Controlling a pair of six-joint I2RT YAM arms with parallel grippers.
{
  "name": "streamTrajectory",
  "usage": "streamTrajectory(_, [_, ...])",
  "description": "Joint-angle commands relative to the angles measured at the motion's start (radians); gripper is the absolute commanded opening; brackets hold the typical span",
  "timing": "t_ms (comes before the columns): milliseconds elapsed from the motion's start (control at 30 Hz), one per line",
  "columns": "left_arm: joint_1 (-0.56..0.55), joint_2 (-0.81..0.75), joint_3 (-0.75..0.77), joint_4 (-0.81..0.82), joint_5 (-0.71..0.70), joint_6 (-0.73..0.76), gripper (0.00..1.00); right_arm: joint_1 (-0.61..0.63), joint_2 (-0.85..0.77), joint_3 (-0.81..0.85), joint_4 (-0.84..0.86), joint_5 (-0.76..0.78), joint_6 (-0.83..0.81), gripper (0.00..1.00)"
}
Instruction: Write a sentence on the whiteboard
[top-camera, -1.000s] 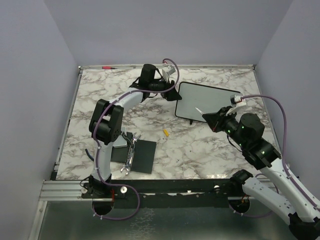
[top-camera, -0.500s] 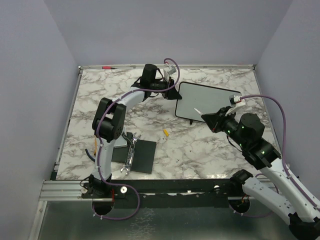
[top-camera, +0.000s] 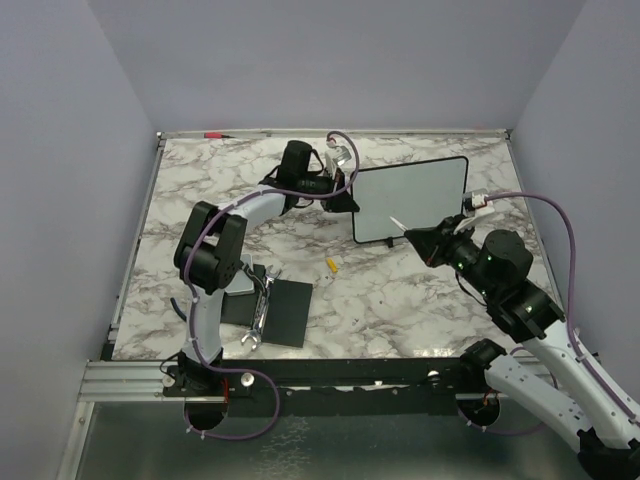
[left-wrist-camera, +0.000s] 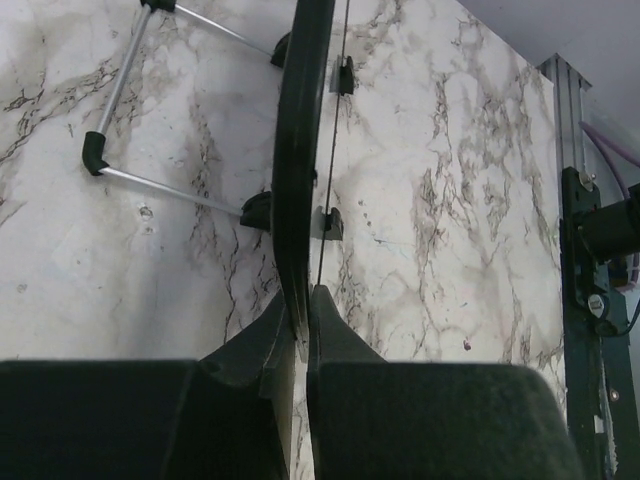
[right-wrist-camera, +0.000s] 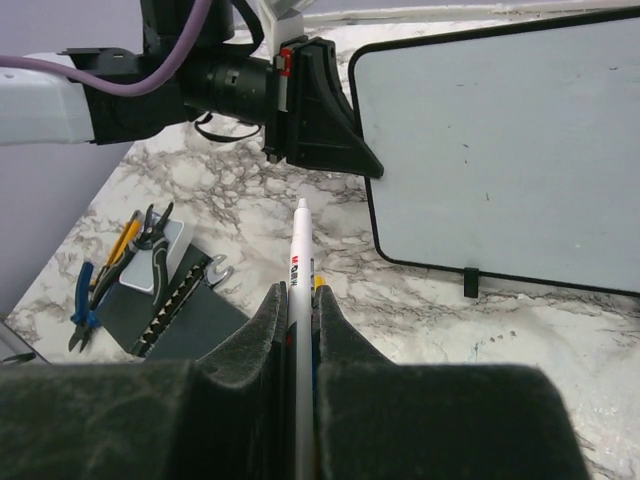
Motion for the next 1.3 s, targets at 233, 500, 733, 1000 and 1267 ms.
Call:
streamTrajectory(233, [-0.089,-0.223,-0.185,0.035,-0.244,0.032,0.0,-0.005,-0.007,-0.067,0.029,0.054,-0.027,0.01])
streamTrajectory(500, [-0.108,-0.274,-0.333,0.134,-0.309,-0.041,0.0,-0.003,0.023,-0.143,0.21,0.083,-0.09,0.01])
streamTrajectory(733, [-0.113,-0.258,-0.353,0.156,-0.309,-0.043,0.0,-0.003,0.107,-0.166,0.383,0.037,-0.125,0.01])
streamTrajectory(1000, [-0.116,-0.265,-0.36,0.16,-0.31,-0.036,0.0,-0.003,0.263,-0.124,0.477,0.019,-0.162,0.01])
streamTrajectory(1267, [-0.117,-0.263,-0.353,0.157,-0.301,-0.031,0.0,-0.004,0.373,-0.095,0.563,-0.041,-0.187,0.01])
